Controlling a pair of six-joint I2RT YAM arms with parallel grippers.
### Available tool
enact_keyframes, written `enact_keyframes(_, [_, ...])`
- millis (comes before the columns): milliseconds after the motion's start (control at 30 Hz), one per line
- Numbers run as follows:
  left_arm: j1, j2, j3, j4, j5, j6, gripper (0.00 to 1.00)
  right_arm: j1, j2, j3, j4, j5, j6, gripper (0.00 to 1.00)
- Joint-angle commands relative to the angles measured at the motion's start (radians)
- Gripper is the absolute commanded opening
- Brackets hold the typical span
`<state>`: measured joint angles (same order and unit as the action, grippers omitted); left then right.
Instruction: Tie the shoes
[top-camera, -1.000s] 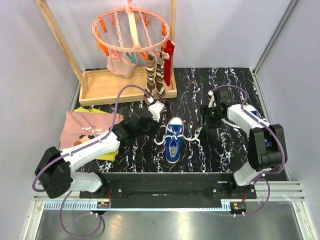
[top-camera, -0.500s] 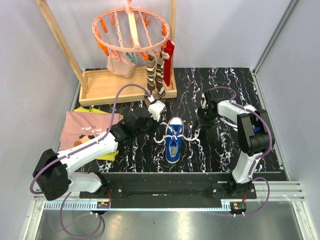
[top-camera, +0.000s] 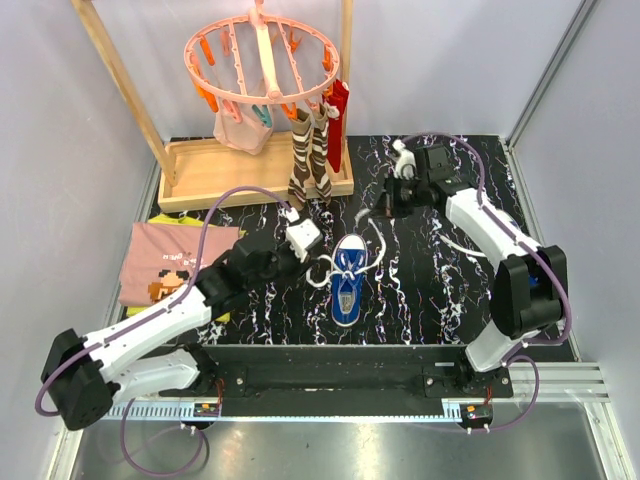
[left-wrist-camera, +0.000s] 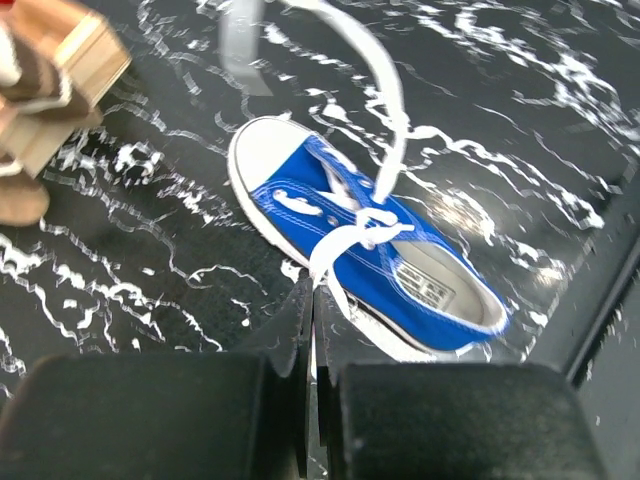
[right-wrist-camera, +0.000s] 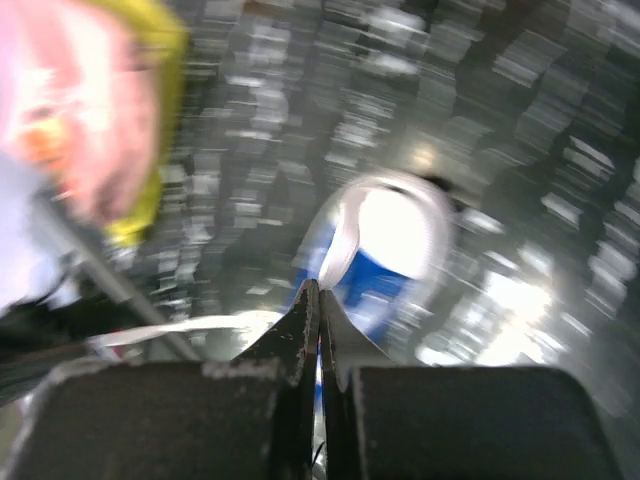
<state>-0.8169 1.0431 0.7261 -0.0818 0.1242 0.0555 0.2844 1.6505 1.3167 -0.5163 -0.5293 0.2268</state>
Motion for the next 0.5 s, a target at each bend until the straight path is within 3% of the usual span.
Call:
enact_keyframes(0, [-0.008, -0.099, -0.042, 0.079, 0.19, 0.195, 0.0, 0.157, -0.011, 0.042, 0.079, -0.189, 0.045, 0.0])
enact_keyframes(267, [-0.027, -0.228, -0.122, -0.018, 0.39, 0.492, 0.0, 0.361, 0.123, 0.14, 0.125, -0.242, 0.071, 0.0])
enact_keyframes(467, [-0.07, -0.293, -0.166, -0.082, 0.408, 0.584, 0.0, 0.488, 0.236, 0.18, 0.142, -0.247, 0.072, 0.0])
